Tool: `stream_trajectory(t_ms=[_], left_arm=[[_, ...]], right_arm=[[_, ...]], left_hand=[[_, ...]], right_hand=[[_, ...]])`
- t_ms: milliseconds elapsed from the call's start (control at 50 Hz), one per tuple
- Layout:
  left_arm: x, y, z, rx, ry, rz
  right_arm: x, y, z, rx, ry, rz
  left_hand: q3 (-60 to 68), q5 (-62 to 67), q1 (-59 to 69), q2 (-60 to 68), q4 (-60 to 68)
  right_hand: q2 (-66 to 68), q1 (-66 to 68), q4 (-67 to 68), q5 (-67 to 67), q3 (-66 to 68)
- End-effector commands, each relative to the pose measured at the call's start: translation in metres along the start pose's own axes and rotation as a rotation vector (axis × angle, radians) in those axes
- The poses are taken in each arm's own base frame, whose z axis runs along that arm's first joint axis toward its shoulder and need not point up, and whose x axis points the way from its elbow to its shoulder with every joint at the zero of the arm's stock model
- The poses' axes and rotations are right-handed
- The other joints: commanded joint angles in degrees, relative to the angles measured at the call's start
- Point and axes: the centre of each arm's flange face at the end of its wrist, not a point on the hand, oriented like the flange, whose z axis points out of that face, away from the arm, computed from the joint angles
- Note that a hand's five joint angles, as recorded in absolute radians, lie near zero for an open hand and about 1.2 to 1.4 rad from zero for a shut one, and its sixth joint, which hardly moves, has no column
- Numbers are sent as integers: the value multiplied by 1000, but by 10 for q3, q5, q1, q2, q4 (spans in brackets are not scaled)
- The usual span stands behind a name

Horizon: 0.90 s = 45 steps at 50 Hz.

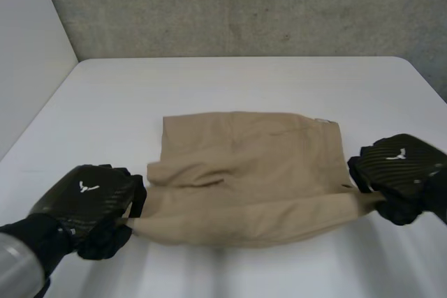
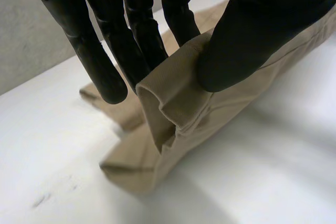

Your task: Fold the shorts.

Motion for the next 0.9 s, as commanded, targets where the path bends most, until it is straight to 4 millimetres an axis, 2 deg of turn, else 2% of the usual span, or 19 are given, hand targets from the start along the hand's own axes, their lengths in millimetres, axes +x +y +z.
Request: stream_trajectory(t_ms=[20,40,100,160,180,220,240,280,320,340,400,480,580,600,720,900], left_arm=[[-12,-18,-8,66,-10,-21],[-28,-11,17,58,-41,-42],[-35,1,48,16,-30,-57],[-40,8,69,-7,-22,-60],[-42,8,82,-6,-14,-57],[-44,6,97,0,-6,-49],[-45,6,107,1,-3,-44],[-48,2,130,11,-5,-32],[-53,-2,145,21,-25,-23],[-59,-8,160,37,-52,-16],[-65,-15,181,52,-89,-3],[-62,-21,223,78,-102,22],[-67,-19,256,105,-119,32],[-68,-20,261,117,-121,34],[-72,-17,297,214,-167,129],[-62,6,321,215,-191,229]], right_arm=[[4,-5,-12,17,-19,-14],[6,7,3,-23,-50,22],[10,20,33,-59,-80,45],[18,27,56,-61,-57,49],[21,27,61,-58,-48,49],[25,27,71,-52,-34,61],[29,27,82,-51,-24,91],[31,25,93,-47,-14,112],[33,20,108,-28,8,120],[33,17,112,-18,18,115],[35,8,130,18,70,90],[40,5,155,62,138,69],[34,-2,176,115,154,67],[38,0,186,118,180,73],[49,5,206,109,307,63],[45,19,232,109,313,63]], left_hand=[[119,134,155,114,116],[119,134,155,114,116],[119,134,155,114,116],[119,134,155,114,116],[119,134,155,114,116],[119,134,155,114,116],[119,134,155,114,116],[119,134,155,114,116],[119,134,155,114,116],[119,134,155,114,116],[119,134,155,114,116],[119,134,155,114,116],[119,134,155,114,116],[119,134,155,114,116],[119,134,155,114,116],[119,134,155,114,116]], right_hand=[[127,293,119,147,125],[127,293,119,147,125],[127,293,119,147,125],[127,293,119,147,125],[127,293,119,147,125],[127,293,119,147,125],[127,293,119,147,125],[127,293,119,147,125],[127,293,119,147,125],[127,293,119,147,125],[127,293,119,147,125],[127,293,119,147,125],[127,293,119,147,125],[127,293,119,147,125],[127,293,119,147,125],[127,293,119,147,125]])
